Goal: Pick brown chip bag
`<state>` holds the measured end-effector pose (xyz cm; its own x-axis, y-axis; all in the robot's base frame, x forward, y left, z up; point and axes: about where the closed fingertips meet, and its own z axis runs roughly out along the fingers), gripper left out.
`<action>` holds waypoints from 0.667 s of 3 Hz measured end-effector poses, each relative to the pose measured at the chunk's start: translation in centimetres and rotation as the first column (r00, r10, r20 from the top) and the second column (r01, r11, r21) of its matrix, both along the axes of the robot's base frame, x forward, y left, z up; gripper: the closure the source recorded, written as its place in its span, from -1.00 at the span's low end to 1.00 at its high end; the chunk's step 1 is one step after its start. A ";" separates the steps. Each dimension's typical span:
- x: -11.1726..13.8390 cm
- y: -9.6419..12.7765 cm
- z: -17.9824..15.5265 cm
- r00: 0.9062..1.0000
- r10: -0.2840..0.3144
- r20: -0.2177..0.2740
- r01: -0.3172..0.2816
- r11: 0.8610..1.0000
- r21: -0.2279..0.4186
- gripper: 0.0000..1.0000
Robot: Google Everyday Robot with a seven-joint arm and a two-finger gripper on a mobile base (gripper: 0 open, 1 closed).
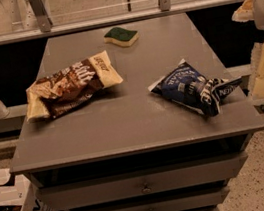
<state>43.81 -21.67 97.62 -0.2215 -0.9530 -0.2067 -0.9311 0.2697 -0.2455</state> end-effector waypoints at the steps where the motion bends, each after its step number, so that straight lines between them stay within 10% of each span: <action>1: 0.0 0.0 0.0 1.000 0.000 0.000 0.000 1.000 0.000 -1.00; 2: 2.8 0.8 0.9 0.998 0.035 0.044 -0.035 0.999 0.020 -1.00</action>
Offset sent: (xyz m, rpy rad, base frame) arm 0.0707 0.0188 0.0205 0.0547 -0.0964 0.0915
